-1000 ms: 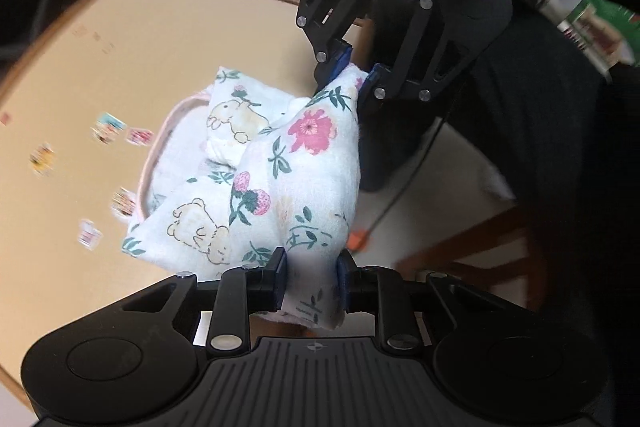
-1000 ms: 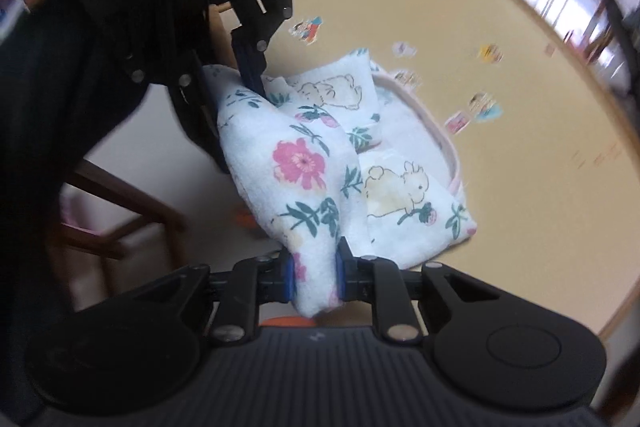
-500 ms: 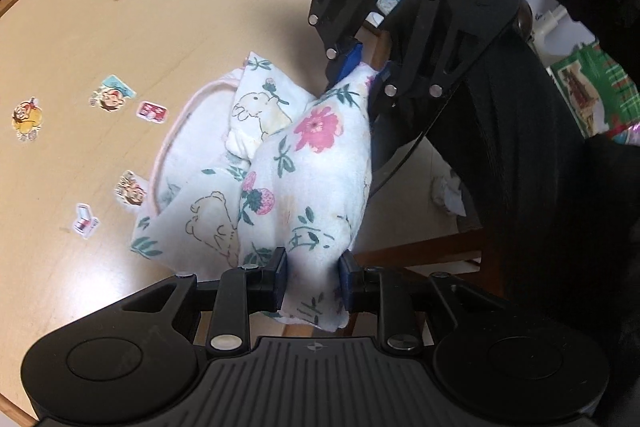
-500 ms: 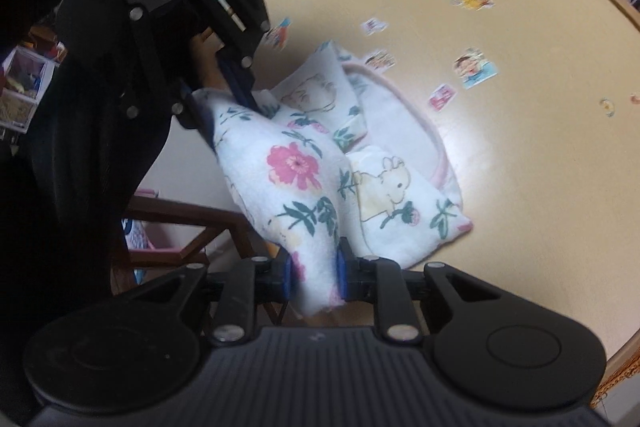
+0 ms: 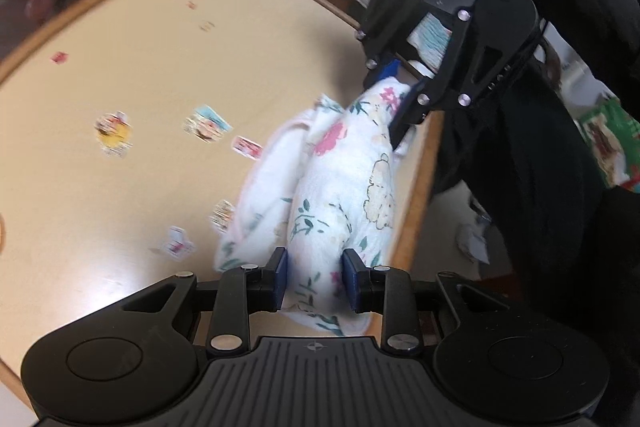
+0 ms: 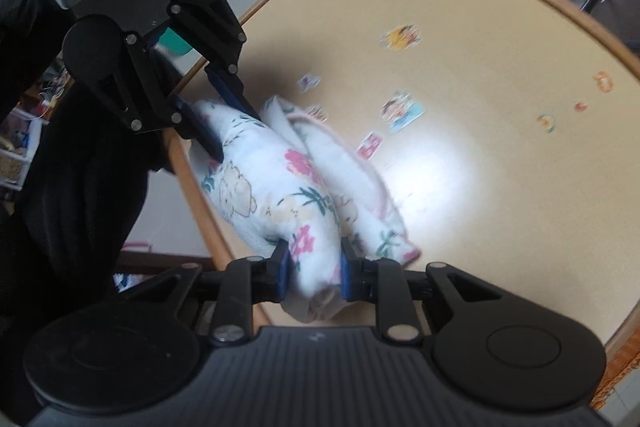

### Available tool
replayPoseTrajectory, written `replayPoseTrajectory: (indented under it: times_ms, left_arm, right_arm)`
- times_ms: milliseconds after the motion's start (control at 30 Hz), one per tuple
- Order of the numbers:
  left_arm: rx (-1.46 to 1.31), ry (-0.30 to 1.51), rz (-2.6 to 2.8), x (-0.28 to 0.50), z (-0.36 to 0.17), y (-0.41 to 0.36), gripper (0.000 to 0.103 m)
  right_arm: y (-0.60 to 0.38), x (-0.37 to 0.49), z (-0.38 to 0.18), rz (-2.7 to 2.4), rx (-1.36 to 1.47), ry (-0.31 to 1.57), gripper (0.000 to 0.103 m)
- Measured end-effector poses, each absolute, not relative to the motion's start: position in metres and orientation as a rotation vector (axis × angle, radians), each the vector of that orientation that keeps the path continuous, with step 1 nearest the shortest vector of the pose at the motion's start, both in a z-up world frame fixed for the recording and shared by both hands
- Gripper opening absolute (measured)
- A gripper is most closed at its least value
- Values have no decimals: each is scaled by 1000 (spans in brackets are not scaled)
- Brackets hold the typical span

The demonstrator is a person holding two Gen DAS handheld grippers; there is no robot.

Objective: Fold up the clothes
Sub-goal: 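Roll the gripped bundle end over onto the rest with both grippers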

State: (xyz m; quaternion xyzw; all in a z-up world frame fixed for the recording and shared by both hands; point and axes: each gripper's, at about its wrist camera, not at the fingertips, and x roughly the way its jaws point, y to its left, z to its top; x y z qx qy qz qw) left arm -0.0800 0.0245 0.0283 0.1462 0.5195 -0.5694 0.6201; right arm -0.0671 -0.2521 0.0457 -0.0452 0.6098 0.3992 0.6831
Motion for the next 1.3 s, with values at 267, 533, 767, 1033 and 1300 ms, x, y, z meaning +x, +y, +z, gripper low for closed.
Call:
replayPoseTrajectory:
  times_ms: [267,533,767,1033,1300]
  left_arm:
    - [368,1055,-1112,-82,26,31,39]
    - [342,945,-904,-99,36,22,53]
    - [222,926,-752,-103,24,23,56]
    - [139,912,-629,-112,18,20,60]
    - [-119,874,-492,-121,43,34,60]
  right_arm:
    - [-250,-81,49,720,-208,1205,42]
    - [-237,-111,43,596,-300,1122,45]
    - [-234,-129,31,438,-229,1065,58]
    - [-240,-136,20,324,-103,1043,63]
    - [-245,-150,11,205,31,990,63]
